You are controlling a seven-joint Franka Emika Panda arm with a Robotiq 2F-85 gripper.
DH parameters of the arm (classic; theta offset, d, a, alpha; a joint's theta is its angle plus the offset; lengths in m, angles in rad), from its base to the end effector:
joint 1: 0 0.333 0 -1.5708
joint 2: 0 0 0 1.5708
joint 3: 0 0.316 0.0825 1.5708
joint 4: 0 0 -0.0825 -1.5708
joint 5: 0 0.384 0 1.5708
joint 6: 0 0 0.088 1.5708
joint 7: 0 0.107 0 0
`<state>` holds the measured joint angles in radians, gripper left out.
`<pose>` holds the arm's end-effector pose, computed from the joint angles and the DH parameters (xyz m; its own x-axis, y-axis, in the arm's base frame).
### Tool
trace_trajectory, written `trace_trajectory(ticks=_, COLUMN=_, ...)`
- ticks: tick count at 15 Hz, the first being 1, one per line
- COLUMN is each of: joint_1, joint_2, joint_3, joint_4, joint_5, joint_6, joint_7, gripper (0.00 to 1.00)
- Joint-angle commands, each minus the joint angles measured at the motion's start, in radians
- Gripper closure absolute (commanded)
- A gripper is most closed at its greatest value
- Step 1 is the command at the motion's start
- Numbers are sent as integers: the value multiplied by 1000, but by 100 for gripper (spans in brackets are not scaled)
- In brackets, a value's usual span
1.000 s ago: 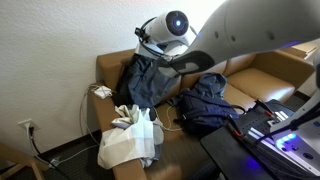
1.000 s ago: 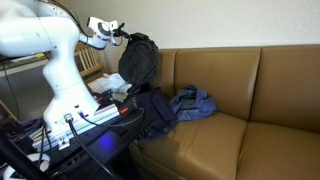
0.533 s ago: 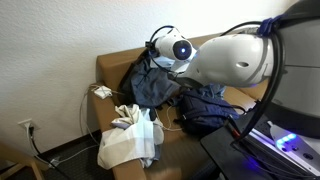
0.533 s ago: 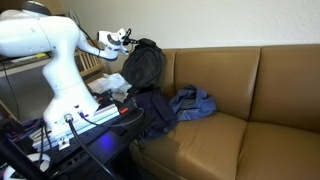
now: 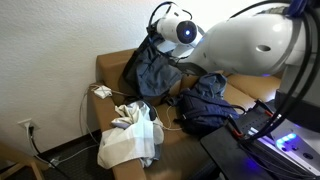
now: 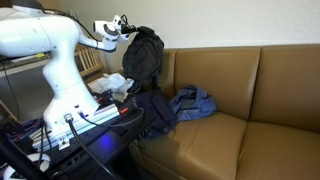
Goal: Move the backpack to the left side of the couch
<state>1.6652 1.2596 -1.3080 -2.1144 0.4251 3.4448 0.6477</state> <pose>0.5391 0.3113 0.3084 0.2271 0.2487 0.9416 -0.0600 -0.9614 0.2684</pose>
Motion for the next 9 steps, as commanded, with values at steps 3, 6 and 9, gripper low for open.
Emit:
trace_trajectory(ticks=3, joint_1=-38, joint_2=87, joint_3=51, joint_4=1, joint_5=40, joint_6=-36, joint_7=-242, gripper=99)
trace_trajectory(ticks=6, joint_1=-46, joint_2=192, joint_3=117, joint_4=6, joint_5=47, joint_6=-103, joint_7=-269, gripper=99)
trace_trajectory(ticks=9, joint_1=-46, joint_2=281, joint_3=173, joint_4=51, joint_5=13, joint_6=-219, joint_7=-266, gripper=99)
